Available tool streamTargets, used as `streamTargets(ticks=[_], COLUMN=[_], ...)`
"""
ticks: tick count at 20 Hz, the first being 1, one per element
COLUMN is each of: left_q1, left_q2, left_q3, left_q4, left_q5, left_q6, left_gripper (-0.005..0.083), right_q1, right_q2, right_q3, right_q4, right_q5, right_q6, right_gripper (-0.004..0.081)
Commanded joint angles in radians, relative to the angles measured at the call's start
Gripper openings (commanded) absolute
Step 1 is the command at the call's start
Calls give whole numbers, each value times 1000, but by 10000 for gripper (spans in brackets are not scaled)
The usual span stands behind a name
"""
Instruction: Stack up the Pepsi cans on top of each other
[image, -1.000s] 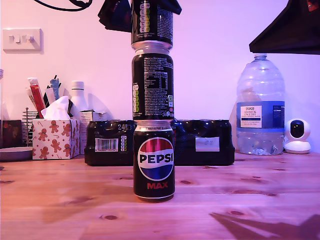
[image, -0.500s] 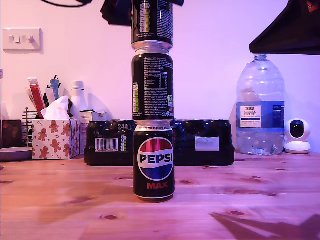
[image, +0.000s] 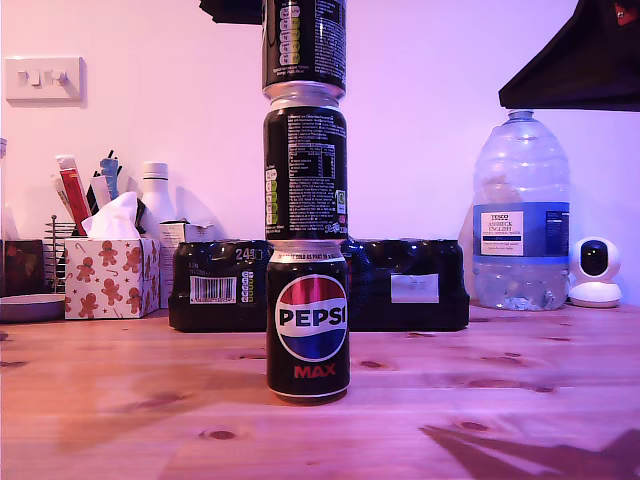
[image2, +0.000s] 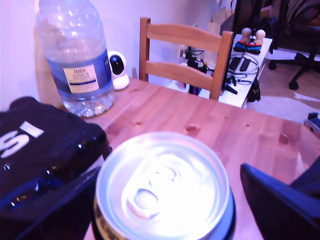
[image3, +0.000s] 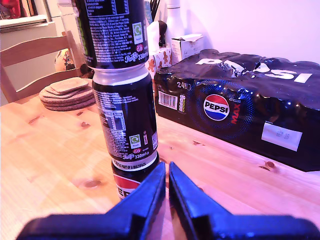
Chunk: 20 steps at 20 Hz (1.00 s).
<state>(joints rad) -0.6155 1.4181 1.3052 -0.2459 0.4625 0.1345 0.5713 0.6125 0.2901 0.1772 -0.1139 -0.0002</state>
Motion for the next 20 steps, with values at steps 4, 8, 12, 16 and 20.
streamTargets(ticks=[4,8,12,16,20], left_q1=[-5,-5,6,23,41], left_q2=[-39,-39,-39,-39,-39], left_q3=[24,79,147,222,286], left_q4=[41,37,-2,-89,-159], left_q5=[1,1,-2,-89,-106], left_q6=[0,5,9,31,57], left_gripper=[793,793,792,679,117], right_q1=[4,4,4,2,-61], right_q2=[0,0,0,-1,-1], right_q3=[-5,-5,-5,1,1], right_q4=[4,4,16,45,45], right_q5=[0,0,0,29,45], right_q6=[0,0,0,-2,-33], right_gripper=[-12,-12,-12,-12,-12])
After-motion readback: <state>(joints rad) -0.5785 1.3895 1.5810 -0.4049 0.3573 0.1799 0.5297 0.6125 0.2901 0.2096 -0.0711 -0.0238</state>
